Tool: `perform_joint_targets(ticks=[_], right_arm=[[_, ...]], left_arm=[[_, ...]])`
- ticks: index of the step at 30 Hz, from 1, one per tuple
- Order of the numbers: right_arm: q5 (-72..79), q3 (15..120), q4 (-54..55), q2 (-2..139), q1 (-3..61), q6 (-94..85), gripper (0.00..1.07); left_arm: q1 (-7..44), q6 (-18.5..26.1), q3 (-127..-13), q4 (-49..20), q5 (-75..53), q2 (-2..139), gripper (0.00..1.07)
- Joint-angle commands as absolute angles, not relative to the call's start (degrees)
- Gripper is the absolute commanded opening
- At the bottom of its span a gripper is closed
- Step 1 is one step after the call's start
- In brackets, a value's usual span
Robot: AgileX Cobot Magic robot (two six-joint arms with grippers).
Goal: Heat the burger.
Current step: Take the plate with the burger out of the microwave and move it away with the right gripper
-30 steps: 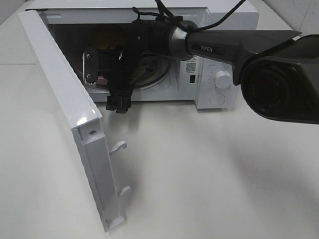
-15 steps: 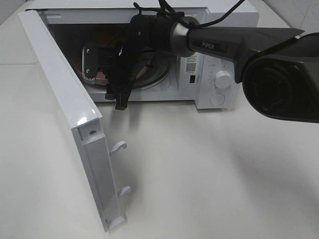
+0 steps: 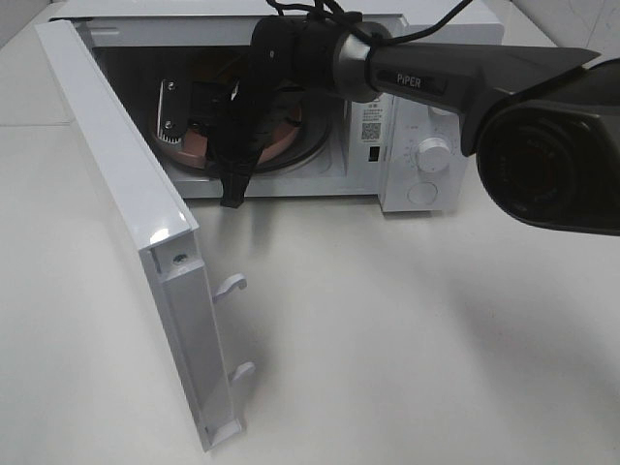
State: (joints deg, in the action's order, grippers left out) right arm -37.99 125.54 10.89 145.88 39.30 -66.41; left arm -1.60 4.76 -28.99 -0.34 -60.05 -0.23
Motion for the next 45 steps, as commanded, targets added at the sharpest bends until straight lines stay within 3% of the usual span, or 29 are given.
perform_joint_targets(ticks=[1,21,45], right_arm=[[-47.2,124.3,11.1,147.1,39.4,-65.0,0.0],[-52.7,123.0,10.3,142.8,39.4,-66.7,0.0],[-30.3,93.1,7.8,123.0,38.7,-72.9,0.0]], left_arm=[[-1.7,4.7,-29.0,-0.4,-60.0,-1.1,1.04],[-1.7,4.7,-29.0,-0.4,-60.0,-1.1,1.04],[-1.7,4.7,-29.0,-0.4,-60.0,-1.1,1.04]])
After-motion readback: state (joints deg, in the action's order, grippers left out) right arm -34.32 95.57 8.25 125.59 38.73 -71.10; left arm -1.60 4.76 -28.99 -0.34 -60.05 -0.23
